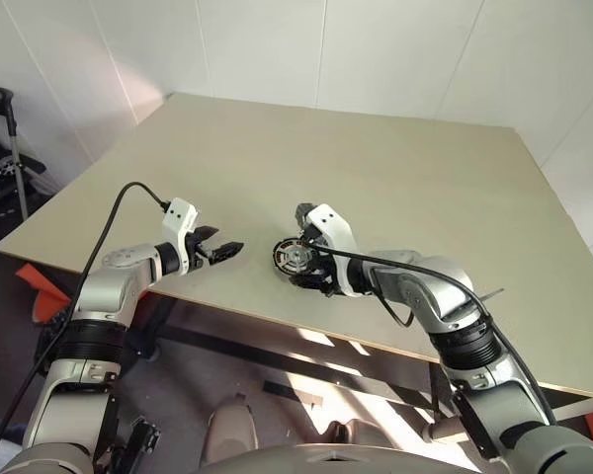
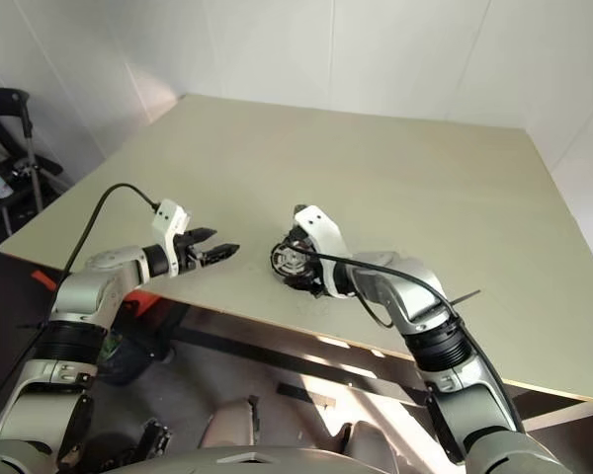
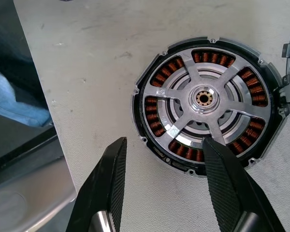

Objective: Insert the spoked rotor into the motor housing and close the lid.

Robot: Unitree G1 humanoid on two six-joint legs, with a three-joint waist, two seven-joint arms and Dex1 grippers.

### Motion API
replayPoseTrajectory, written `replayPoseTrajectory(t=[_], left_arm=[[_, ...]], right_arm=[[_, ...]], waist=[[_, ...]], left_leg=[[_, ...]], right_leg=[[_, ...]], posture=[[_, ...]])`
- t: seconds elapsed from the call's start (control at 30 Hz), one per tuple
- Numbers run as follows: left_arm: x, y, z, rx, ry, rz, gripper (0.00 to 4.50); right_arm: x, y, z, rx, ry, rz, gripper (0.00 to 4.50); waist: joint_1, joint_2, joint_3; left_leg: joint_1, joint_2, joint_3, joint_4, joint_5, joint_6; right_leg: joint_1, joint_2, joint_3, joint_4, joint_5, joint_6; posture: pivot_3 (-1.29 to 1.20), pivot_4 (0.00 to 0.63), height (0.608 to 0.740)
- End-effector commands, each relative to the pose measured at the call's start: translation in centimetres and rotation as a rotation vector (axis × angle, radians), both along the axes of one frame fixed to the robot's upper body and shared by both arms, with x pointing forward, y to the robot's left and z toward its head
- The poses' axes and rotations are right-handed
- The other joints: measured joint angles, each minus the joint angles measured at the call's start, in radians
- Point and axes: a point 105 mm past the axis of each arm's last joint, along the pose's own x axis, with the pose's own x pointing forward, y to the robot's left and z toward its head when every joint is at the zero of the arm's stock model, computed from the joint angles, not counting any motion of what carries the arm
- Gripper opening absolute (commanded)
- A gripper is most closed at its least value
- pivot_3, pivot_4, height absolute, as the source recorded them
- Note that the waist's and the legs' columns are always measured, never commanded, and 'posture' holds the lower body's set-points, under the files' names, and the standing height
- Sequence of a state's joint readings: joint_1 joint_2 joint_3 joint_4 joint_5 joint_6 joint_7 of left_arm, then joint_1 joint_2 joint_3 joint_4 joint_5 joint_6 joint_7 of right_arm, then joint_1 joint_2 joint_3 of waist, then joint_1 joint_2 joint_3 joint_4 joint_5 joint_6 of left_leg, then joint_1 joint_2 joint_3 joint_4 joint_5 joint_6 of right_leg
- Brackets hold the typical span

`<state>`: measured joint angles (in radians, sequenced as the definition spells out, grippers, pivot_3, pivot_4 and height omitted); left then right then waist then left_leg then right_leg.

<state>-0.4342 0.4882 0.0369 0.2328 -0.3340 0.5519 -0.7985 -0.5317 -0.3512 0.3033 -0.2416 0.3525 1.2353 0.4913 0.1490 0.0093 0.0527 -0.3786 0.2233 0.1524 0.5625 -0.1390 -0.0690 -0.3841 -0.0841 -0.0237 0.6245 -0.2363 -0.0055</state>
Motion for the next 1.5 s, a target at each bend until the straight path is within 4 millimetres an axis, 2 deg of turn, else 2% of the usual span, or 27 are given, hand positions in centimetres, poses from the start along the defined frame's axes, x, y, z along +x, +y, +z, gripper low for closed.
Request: replayPoseTrajectory(t=[0.03,0.3,0.5,0.7,1.1,1.33,1.5], left_arm=[[0.6,0.1,1.7,-0.009,-0.066,0.007,4.5],[0.8,0.0,1.7,-0.013,-0.07,0.01,4.5],[0.7,0.1,1.7,-0.011,-0.067,0.011,4.5],[0.2,0.3,1.5,-0.009,-0.055,0.013,4.5],[-0.1,0.3,1.2,-0.016,-0.049,0.024,4.5],[-0.1,0.4,1.2,-0.015,-0.047,0.027,4.5],[-0.2,0.6,1.2,-0.012,-0.043,0.031,4.5]], right_arm=[[0.5,-0.2,0.9,-0.015,-0.046,0.037,2.91],[1.4,-1.5,1.1,-0.173,-0.197,0.219,2.91],[1.4,-0.8,1.3,-0.227,-0.282,0.322,2.91],[0.9,0.8,2.8,-0.235,-0.379,0.383,2.91],[0.5,-0.8,1.0,-0.297,-0.345,0.404,2.91],[0.2,-0.8,-0.1,-0.314,-0.332,0.403,2.91],[-0.4,-0.2,0.1,-0.334,-0.376,0.441,2.91]], waist=[[0.0,0.0,0.0],[0.001,0.0,0.0],[-0.002,0.0,0.0],[-0.002,0.0,0.0],[-0.002,0.0,0.0],[-0.005,0.0,0.0],[-0.006,0.0,0.0]], left_leg=[[0.0,0.0,0.0,0.0,0.0,0.0],[0.0,0.0,0.0,0.001,0.0,0.0],[-0.001,0.0,0.0,0.001,0.0,0.0],[-0.002,0.0,0.0,0.001,0.0,0.001],[-0.001,0.0,0.0,0.002,-0.001,0.001],[-0.001,0.0,0.0,0.001,-0.001,0.001],[-0.001,0.0,0.0,0.002,-0.001,0.001]], right_leg=[[0.0,0.0,0.0,0.0,0.0,0.0],[0.0,0.0,0.0,0.0,0.0,0.0],[0.0,0.0,0.0,0.0,0.0,0.0],[-0.001,0.0,0.0,0.0,0.0,0.0],[0.0,0.0,0.0,0.0,0.0,0.0],[-0.001,0.0,0.0,0.0,0.0,0.0],[0.0,0.0,0.0,0.0,0.0,0.0]], posture=[[0.0,0.0,0.74],[0.0,0.0,0.74],[0.0,0.0,0.74],[0.0,0.0,0.74],[0.0,0.0,0.74],[0.0,0.0,0.74],[0.0,0.0,0.74]])
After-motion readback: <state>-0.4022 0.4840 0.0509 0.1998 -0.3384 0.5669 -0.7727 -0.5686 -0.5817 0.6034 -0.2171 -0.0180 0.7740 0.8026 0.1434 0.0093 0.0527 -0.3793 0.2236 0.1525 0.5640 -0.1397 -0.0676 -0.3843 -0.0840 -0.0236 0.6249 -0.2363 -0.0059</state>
